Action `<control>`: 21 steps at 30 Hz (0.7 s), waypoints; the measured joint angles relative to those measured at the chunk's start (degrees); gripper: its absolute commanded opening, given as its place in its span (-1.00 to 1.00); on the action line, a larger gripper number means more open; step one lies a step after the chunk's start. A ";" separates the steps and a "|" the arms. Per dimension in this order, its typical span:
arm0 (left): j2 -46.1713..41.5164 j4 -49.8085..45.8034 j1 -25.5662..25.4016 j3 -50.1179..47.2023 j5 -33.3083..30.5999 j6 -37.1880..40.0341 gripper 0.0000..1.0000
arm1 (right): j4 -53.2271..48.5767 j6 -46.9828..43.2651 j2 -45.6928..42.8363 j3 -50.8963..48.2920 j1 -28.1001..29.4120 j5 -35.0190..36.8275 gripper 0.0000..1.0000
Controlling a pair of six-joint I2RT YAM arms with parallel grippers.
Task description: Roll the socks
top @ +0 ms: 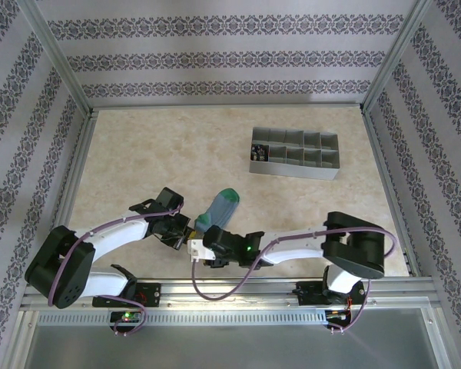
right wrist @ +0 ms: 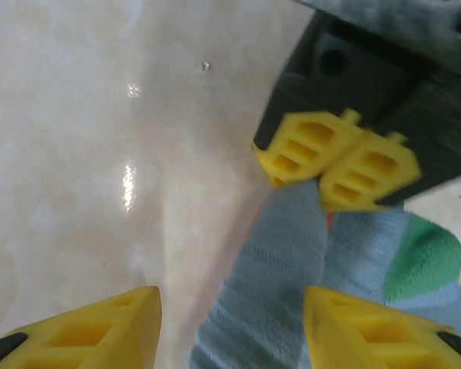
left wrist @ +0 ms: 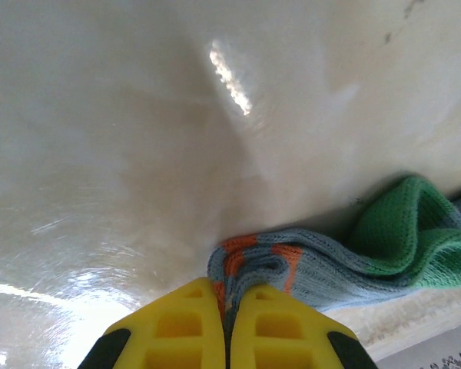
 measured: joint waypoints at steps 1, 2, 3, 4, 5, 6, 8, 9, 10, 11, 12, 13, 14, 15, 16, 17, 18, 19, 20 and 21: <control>0.09 -0.02 0.00 0.07 0.02 0.00 -1.00 | 0.17 -0.81 1.25 0.72 0.35 1.22 -0.07; 0.17 -0.04 0.02 0.09 0.04 0.00 -1.00 | 0.13 -1.44 2.49 1.60 0.68 2.32 -0.14; 0.22 -0.04 0.02 0.09 0.11 0.00 -1.00 | 0.07 -1.86 3.52 2.40 0.70 3.34 -0.19; 0.20 -0.04 0.11 0.09 0.15 0.00 -1.00 | -0.04 -2.27 4.83 3.45 0.70 4.74 -0.24; 0.20 -0.04 0.11 0.09 0.15 0.00 -1.00 | -0.17 -2.43 6.12 4.42 0.68 6.36 -0.34; 0.20 -0.07 0.11 0.09 0.13 0.00 -1.00 | -0.35 -2.32 7.13 5.11 0.57 7.69 -0.45; 0.13 -0.13 0.17 0.11 -0.24 0.00 -1.00 | -0.37 -1.95 8.63 6.05 0.35 9.68 -0.77; 0.07 -0.13 0.37 0.13 -0.42 0.00 -1.00 | -0.44 -1.62 8.68 6.16 0.22 9.92 -0.88; -0.09 -0.13 0.52 0.13 -0.61 0.02 -0.92 | -0.46 -1.33 8.66 6.21 0.04 9.90 -0.99; -0.26 -0.11 0.66 0.13 -0.92 0.02 -0.75 | -0.46 -0.94 8.66 6.25 -0.24 9.42 -1.00; -0.48 -0.09 0.83 0.13 -0.94 0.02 -0.55 | -0.44 -0.52 8.66 6.25 -0.61 8.81 -1.00; -0.81 -0.15 0.90 0.13 -1.05 0.00 -0.34 | -0.33 -0.13 8.52 6.25 -1.29 7.41 -1.00; -1.27 -0.17 1.09 0.07 -1.14 -0.02 -0.19 | -0.46 0.31 8.24 6.25 -2.23 5.53 -1.00; -1.92 -0.33 1.27 -0.02 -1.16 -0.02 -0.02 | -0.72 0.79 7.91 6.25 -3.28 3.52 -1.00; -2.84 -0.52 1.64 -0.13 -1.27 -0.22 0.12 | -0.98 1.27 7.48 6.23 -4.76 0.61 -1.00; -3.76 -0.52 1.95 -0.26 -1.42 -0.42 0.21 | -1.40 1.84 6.99 6.29 -6.40 -2.80 -1.00; -4.68 -0.52 2.43 -0.44 -1.57 -0.35 0.28 | -1.86 2.51 6.78 6.27 -7.65 -5.33 -1.00; -5.81 -0.63 2.80 -0.63 -1.64 -0.48 0.34 | -2.27 3.37 6.69 6.43 -9.22 -8.79 -1.00; -6.88 -0.59 3.15 -0.87 -1.84 -0.52 0.41 | -2.78 4.17 6.64 6.71 -10.80 -12.24 -1.00; -7.89 -0.42 3.32 -1.18 -2.14 -0.66 0.44 | -3.32 5.01 6.67 7.04 -12.26 -15.43 -1.00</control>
